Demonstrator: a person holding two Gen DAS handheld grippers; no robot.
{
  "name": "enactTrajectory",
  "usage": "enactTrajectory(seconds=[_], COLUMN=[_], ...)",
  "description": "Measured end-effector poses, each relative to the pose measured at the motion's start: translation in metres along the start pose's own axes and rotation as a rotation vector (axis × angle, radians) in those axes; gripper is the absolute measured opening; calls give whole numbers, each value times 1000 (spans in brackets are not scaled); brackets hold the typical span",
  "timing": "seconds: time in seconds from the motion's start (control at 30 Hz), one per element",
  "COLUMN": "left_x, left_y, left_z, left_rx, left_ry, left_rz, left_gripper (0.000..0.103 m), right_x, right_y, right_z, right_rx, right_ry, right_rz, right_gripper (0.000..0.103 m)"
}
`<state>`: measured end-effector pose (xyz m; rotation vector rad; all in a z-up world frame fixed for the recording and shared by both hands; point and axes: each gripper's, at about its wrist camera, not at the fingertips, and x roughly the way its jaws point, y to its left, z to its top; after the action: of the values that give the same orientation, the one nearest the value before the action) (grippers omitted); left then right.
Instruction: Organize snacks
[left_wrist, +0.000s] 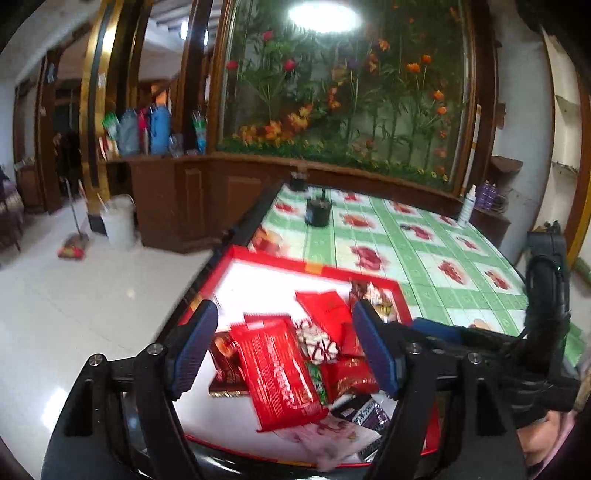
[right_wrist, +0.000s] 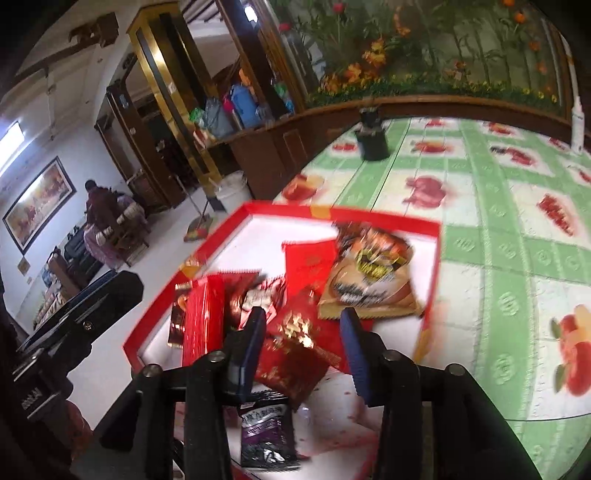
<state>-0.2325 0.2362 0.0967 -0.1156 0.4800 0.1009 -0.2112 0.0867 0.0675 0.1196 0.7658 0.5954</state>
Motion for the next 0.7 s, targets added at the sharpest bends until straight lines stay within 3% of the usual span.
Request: enactTrajectory(seconds=[0.07,0.2,0.33,0.4,0.7], left_x=[-15,-43,-67,-77,-90], left_y=[-9,-34,-61,-73,-114], left_z=[4,10,10,6,-3], left_rx=[25,109,175,200,277], left_ry=[-57,-174,-264,-314,-316], left_rz=[20,59,86,76,27], left_gripper=[84,87,103,103,103], right_x=[-16,-49,-80,-97,-155], right_y=[-7,-23,-45,-59,-121], right_z=[3,6,7,6,-2], right_rx=[5,5,20,54,167], right_ry=[-39,-117,-185,-217,-320], right_rz=[-14,-59,-106,-115,-193], right_gripper=[48,51,55,55,58])
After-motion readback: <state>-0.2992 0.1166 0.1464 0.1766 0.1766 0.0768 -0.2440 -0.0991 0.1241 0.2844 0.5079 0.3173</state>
